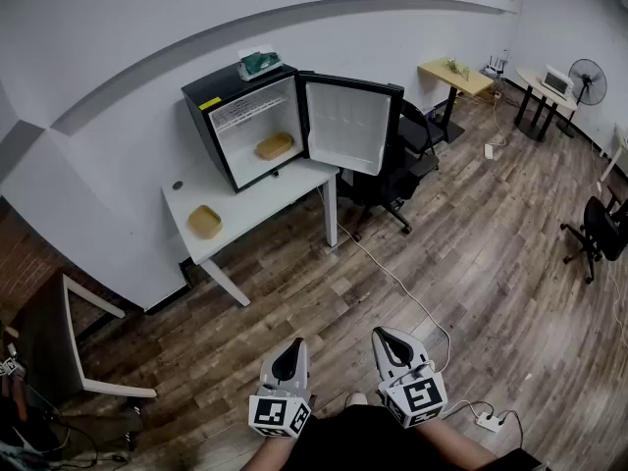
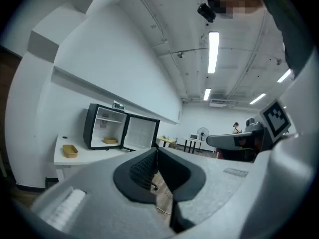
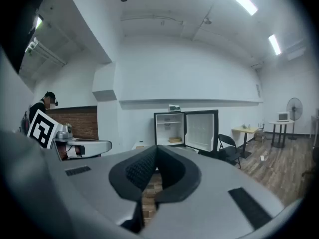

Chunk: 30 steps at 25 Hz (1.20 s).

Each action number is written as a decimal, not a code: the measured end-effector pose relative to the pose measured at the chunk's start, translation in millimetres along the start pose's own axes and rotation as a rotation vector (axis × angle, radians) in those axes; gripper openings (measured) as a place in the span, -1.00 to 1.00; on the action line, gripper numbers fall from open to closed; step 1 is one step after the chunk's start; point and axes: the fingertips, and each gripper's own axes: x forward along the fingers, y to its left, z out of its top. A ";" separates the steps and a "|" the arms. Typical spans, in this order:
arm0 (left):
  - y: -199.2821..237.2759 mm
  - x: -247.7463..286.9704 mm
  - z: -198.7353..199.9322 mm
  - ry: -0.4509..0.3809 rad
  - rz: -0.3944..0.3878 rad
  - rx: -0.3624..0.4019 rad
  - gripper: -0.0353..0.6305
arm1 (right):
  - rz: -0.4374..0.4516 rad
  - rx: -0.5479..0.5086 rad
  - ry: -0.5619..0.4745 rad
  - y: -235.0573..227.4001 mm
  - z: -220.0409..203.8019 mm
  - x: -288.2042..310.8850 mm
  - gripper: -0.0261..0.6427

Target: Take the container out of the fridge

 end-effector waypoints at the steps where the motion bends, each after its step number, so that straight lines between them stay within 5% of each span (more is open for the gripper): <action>1: -1.7 2.5 0.4 -0.001 -0.002 0.001 -0.84 | 0.002 0.003 -0.009 -2.4 0.0 -0.6 -0.93; 21: -22.6 49.7 -16.9 0.052 0.002 0.026 -0.84 | 0.009 0.008 -0.059 -61.9 -13.3 -0.1 -0.93; 30: 8.4 106.9 -13.2 0.043 -0.039 0.022 -0.84 | -0.027 0.004 -0.011 -82.9 -13.6 49.2 -0.92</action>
